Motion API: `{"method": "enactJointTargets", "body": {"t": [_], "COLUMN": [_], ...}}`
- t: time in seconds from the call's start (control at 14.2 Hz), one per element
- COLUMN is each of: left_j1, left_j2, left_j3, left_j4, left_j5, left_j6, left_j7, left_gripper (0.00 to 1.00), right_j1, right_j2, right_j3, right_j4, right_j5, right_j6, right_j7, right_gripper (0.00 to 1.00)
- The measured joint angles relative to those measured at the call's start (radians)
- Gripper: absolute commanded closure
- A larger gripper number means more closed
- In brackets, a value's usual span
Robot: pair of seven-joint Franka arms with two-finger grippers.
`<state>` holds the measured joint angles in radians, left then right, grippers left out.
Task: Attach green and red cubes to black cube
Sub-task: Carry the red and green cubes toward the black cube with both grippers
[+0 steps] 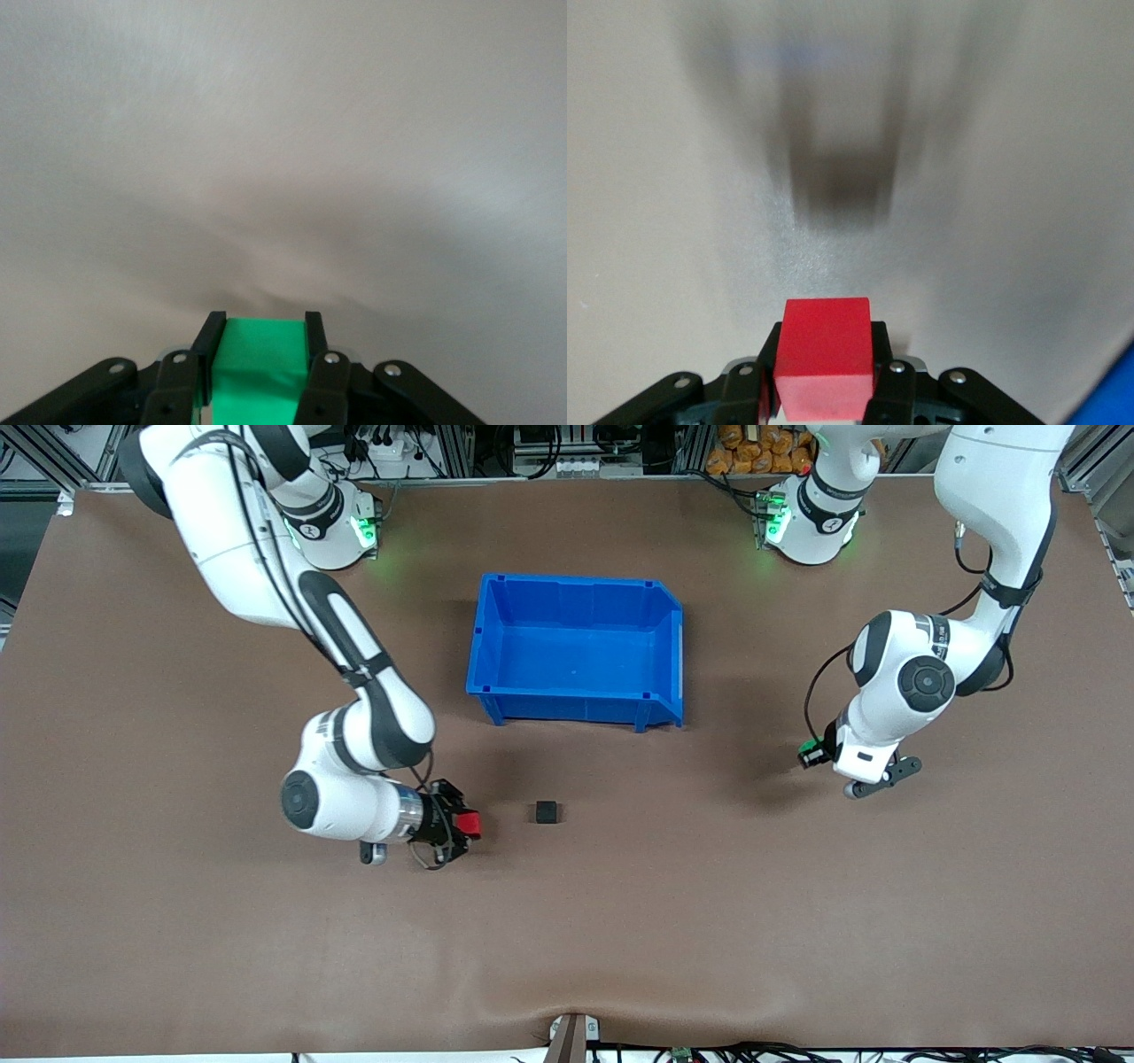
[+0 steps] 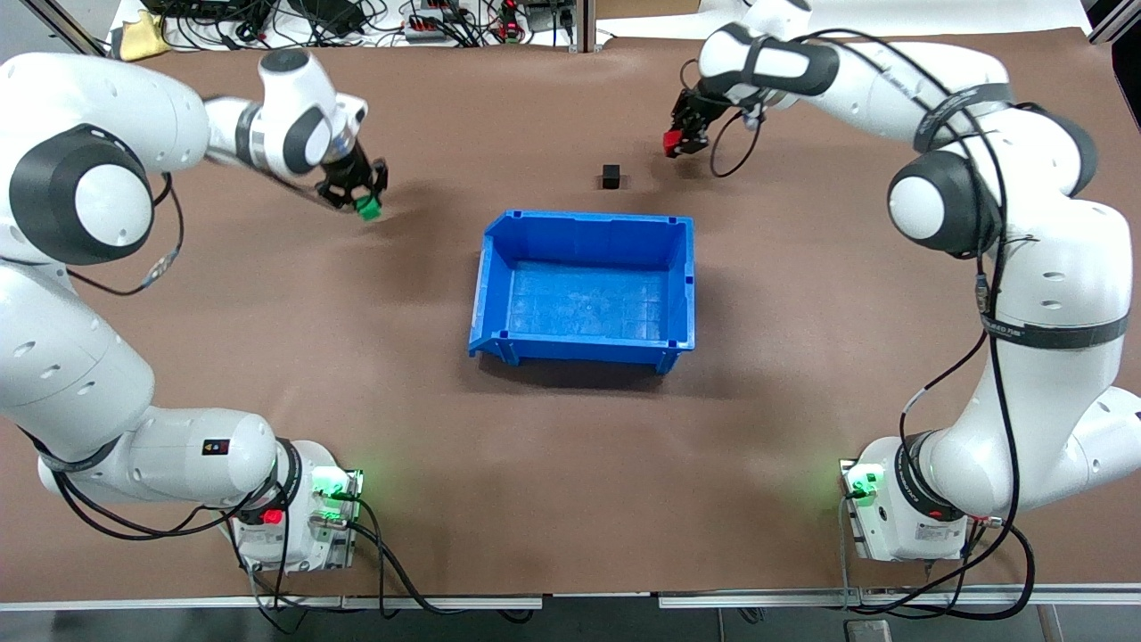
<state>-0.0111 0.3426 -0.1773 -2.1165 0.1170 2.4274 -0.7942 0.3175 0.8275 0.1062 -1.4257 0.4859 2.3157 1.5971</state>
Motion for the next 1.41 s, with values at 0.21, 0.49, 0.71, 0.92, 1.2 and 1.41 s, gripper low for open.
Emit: {"method": "enactJointTargets", "body": {"t": [0.21,0.49,0.71,0.92,1.2,1.41], "left_j1": [-0.030,-0.171,-0.281,-0.340,-0.374,-0.413], "left_j2": [0.051,0.192,0.289,0.397,0.507,0.574], "left_j3": [-0.045,-0.056,-0.056,-0.053,-0.053,-0.053], "left_j4": [0.196,0.396,0.519,0.645,0.747,0.816], "left_j5": [0.000,0.000,0.000,0.000,0.000,0.000], "left_j6": [-0.132,-0.158,-0.160,-0.161,-0.159,-0.143], "left_j7": [-0.258,-0.665,-1.006,-1.223,-1.317,-1.361], "left_gripper": [1.00,1.00,1.00,1.00,1.00,1.00], "right_j1": [0.022,0.061,0.088,0.093,0.125,0.132], "right_j2": [0.027,0.045,0.056,0.061,0.062,0.066], "right_j3": [0.000,0.000,0.000,0.000,0.000,-0.003], "right_j4": [0.000,0.000,-0.005,-0.011,-0.011,-0.012], "right_j5": [0.020,0.083,0.084,0.084,0.084,0.080], "right_j6": [0.031,0.078,0.093,0.093,0.096,0.114], "right_j7": [0.035,0.039,0.044,0.044,0.046,0.046], "right_gripper": [1.00,1.00,1.00,1.00,0.83,0.00]}}
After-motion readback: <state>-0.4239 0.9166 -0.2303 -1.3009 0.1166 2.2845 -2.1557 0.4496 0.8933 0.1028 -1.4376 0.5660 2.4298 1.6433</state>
